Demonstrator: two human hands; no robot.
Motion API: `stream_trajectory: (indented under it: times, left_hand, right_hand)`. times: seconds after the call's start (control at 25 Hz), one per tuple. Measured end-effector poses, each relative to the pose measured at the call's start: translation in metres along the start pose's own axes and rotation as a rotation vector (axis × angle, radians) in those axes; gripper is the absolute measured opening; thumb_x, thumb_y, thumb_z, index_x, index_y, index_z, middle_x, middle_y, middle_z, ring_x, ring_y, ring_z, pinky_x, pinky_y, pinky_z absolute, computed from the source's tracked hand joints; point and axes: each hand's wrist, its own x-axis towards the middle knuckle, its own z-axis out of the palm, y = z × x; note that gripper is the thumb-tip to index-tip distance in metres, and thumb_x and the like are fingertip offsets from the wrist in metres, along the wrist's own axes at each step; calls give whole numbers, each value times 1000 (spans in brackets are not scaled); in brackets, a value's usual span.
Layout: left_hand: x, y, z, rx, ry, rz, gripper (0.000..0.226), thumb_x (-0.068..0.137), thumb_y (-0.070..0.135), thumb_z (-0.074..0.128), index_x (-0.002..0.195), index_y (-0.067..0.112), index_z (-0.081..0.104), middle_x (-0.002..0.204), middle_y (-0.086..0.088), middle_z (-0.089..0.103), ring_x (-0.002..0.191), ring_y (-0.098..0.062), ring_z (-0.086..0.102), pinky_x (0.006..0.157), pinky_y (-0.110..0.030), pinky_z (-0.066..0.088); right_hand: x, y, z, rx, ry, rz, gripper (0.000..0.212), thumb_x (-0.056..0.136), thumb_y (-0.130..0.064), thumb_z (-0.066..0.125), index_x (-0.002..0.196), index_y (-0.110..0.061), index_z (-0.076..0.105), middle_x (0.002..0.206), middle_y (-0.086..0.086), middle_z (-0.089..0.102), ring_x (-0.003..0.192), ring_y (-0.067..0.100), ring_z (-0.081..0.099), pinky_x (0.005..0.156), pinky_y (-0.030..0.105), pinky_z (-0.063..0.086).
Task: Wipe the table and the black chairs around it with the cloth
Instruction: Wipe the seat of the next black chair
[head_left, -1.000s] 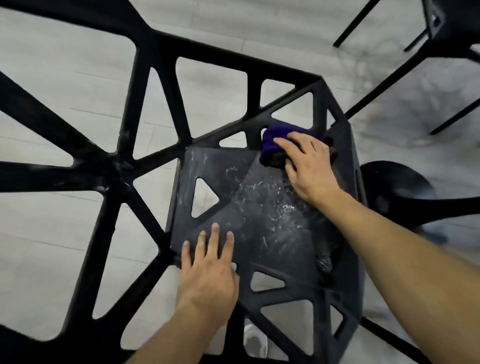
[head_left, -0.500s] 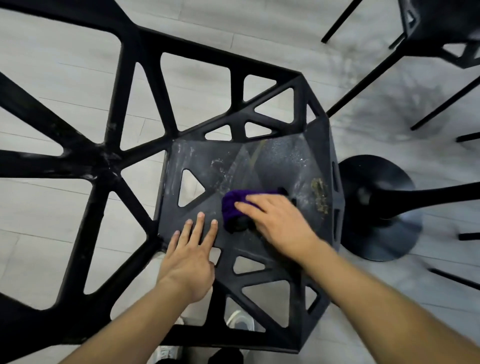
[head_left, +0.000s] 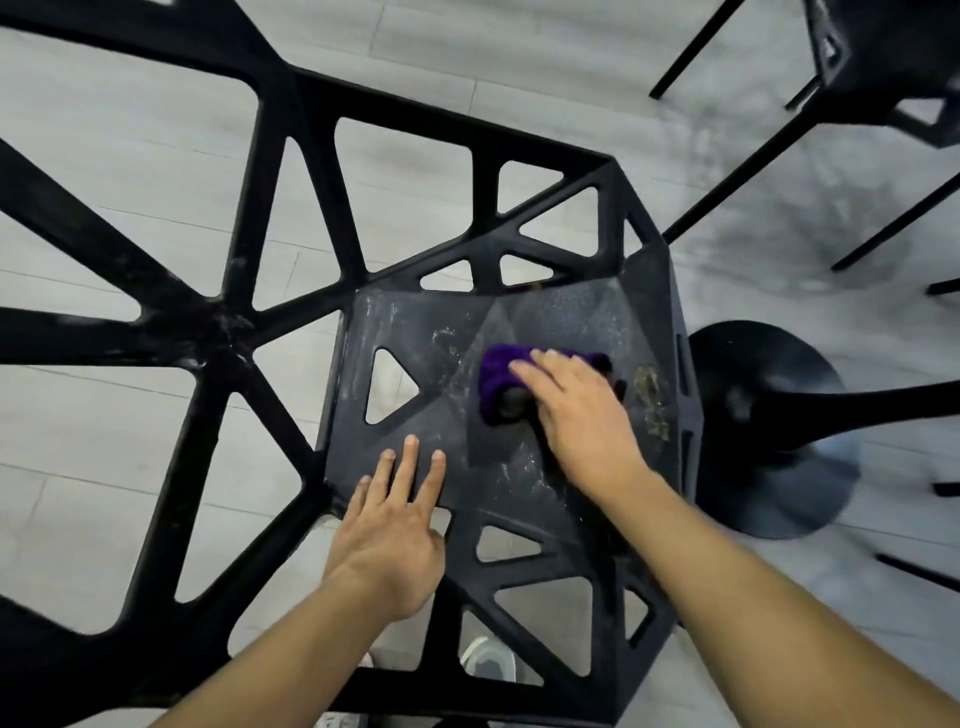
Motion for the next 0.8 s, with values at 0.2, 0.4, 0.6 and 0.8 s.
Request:
stream_trajectory:
  times: [0.2,0.4,0.6,0.8]
  left_hand:
    - [2,1,4,10,18,-1,76,105,34,27,153,28,-31,156,0,-44,151,-22,-30,126,-41,-11]
    - [1,-1,4,-17,15,6,75,105,34,27,155,28,-29,159,0,-42,152,-22,-30,127,-39,-10]
    - [3,1,2,-16,28,12,74,106,34,26,155,29,-29,159,0,-42,152,-22,-29,127,-39,-9]
    - [-1,3,-8,9,-8,-10,77,103,28,33,159,27,-20,166,-3,-30,156,-25,-17,128,-40,2]
  right_hand:
    - [70,-30,29,61,186,374,51,84,2,61,134,-6,61,137,19,58,127,38,53,110,51,40]
    - [40,5,12,-1,106,89,51,83,3,63,133,-9,62,135,16,60,124,36,56,115,46,36]
    - [65,-15,22,40,249,406,52,84,2,60,134,-9,60,138,17,58,132,35,51,114,50,36]
    - [-69,-45,2,26,-59,21,62,80,-6,63,140,-17,55,141,10,56,134,29,50,117,44,34]
